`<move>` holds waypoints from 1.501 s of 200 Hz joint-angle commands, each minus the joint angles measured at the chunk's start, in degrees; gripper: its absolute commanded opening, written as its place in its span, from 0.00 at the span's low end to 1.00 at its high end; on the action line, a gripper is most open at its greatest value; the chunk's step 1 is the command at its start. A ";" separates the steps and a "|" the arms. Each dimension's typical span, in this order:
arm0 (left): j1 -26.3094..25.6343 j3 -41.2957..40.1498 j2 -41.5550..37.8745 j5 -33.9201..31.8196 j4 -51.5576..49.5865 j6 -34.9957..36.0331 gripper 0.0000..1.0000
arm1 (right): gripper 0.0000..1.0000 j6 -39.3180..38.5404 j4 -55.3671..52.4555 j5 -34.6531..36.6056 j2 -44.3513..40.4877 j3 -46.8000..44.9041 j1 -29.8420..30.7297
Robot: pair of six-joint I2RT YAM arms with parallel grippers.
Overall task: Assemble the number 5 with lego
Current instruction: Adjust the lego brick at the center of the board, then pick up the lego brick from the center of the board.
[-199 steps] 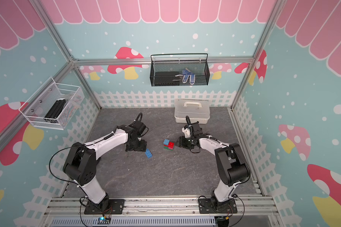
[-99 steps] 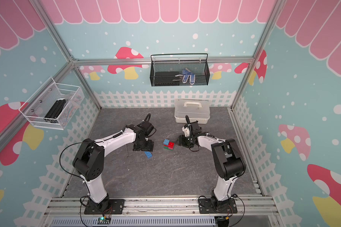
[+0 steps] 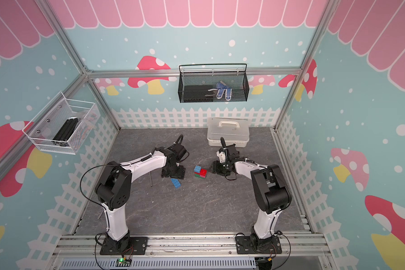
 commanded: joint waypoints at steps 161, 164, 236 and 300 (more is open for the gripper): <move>0.51 -8.09 -4.27 0.36 1.77 5.12 0.56 | 0.58 -0.75 -0.94 0.15 -3.97 -2.06 -0.38; 0.55 -8.18 -4.52 0.28 1.63 5.14 0.59 | 0.58 -0.74 -0.94 0.16 -3.97 -2.07 -0.38; -0.50 -12.07 -8.93 3.27 1.43 3.69 0.68 | 0.58 -0.85 -1.38 -0.04 -4.28 -1.98 -0.38; -0.92 -16.31 -10.55 3.06 3.69 -0.94 0.63 | 0.58 -0.78 -1.29 -0.30 -4.48 -1.68 -0.38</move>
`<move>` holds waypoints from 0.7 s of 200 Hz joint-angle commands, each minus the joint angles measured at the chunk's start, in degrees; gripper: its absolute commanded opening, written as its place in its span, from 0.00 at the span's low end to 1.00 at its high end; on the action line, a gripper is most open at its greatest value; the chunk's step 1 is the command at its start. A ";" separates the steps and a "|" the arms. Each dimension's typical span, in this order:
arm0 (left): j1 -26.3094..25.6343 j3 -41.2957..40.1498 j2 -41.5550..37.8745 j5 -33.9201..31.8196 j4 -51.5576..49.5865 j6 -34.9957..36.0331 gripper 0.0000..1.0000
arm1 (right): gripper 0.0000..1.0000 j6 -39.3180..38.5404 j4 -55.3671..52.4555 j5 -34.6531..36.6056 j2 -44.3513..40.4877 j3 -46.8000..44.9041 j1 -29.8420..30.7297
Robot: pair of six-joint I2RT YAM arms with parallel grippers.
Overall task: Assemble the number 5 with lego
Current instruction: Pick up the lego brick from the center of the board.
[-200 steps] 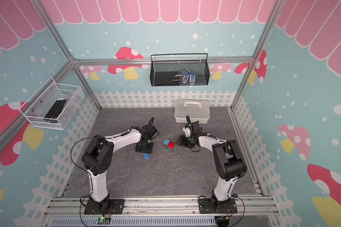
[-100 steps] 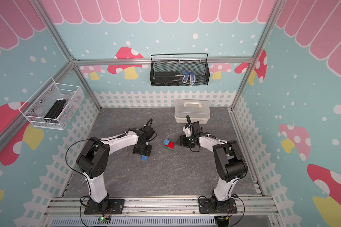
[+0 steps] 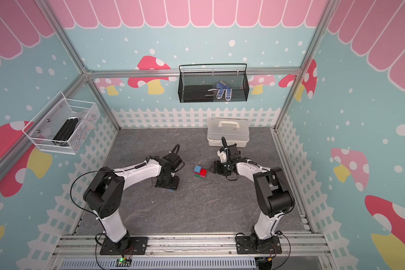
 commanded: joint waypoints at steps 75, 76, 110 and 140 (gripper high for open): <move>-0.07 -3.28 -3.69 -0.77 6.00 0.39 0.52 | 0.58 -0.59 -0.95 -0.53 -2.88 -1.50 -0.27; -0.10 -3.30 -3.75 -0.78 6.09 0.46 0.52 | 0.58 -0.59 -0.95 -0.53 -2.93 -1.52 -0.27; -0.13 -2.44 -3.40 0.18 6.34 2.88 0.53 | 0.58 -0.55 -0.86 -0.61 -3.34 -1.97 -0.27; -0.06 -2.45 -2.18 1.05 6.31 4.12 0.50 | 0.58 -0.67 -1.26 -0.54 -4.15 -2.12 -0.27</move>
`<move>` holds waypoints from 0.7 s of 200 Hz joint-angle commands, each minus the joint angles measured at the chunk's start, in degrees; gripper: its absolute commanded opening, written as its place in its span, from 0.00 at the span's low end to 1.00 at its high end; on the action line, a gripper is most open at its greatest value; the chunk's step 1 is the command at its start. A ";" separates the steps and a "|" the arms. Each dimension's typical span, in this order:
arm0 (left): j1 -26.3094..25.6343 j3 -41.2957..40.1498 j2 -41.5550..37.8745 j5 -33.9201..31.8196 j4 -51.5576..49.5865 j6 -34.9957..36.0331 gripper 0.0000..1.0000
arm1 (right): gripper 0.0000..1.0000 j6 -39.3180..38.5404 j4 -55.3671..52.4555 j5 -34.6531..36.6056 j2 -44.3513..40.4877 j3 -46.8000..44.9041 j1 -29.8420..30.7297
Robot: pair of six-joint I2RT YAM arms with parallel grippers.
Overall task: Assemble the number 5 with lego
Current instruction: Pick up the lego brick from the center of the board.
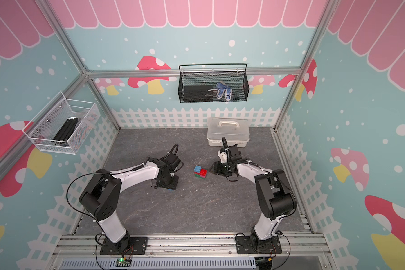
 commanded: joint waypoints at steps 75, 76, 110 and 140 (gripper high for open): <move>-0.14 -1.08 -2.61 0.15 0.41 2.28 0.16 | 0.58 0.74 -0.34 -0.49 -4.94 -5.59 0.65; -0.14 -1.00 -2.68 0.15 0.39 2.28 0.16 | 0.58 0.80 -0.35 -0.55 -4.98 -5.71 0.67; -0.13 0.18 -4.48 -0.42 -0.90 2.50 0.15 | 0.58 4.62 3.48 -1.88 -5.81 -10.24 2.63; 0.20 0.66 -5.68 -0.63 -1.85 2.72 0.15 | 0.59 9.02 8.68 -2.11 -5.56 -12.66 5.38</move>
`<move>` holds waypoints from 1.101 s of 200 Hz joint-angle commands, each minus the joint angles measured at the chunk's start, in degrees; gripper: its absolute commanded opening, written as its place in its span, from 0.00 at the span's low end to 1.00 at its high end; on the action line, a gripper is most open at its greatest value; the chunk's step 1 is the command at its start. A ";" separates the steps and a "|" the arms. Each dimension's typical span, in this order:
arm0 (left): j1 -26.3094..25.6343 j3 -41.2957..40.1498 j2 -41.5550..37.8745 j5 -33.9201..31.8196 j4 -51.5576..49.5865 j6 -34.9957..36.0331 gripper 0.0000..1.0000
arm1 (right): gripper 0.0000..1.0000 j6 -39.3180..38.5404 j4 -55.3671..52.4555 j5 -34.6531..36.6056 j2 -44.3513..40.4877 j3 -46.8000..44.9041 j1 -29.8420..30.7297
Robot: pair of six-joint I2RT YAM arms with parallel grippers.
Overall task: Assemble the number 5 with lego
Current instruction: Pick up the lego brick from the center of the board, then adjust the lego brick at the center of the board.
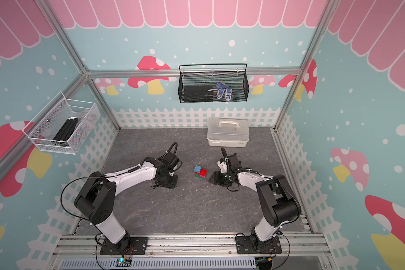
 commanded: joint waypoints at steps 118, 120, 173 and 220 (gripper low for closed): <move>0.30 2.00 -4.73 -1.21 -3.00 1.03 0.15 | 0.59 13.83 15.57 6.20 5.31 -0.23 5.13; 0.35 2.00 -4.74 -1.22 -3.00 1.03 0.15 | 0.59 13.79 15.43 6.24 5.41 -0.11 5.11; 0.35 1.99 -4.79 -1.05 -3.05 0.86 0.15 | 0.59 12.60 12.42 8.98 6.61 1.45 5.02; 0.13 2.85 -4.83 -0.98 -3.26 1.12 0.15 | 0.59 10.59 9.92 10.16 7.20 3.24 4.26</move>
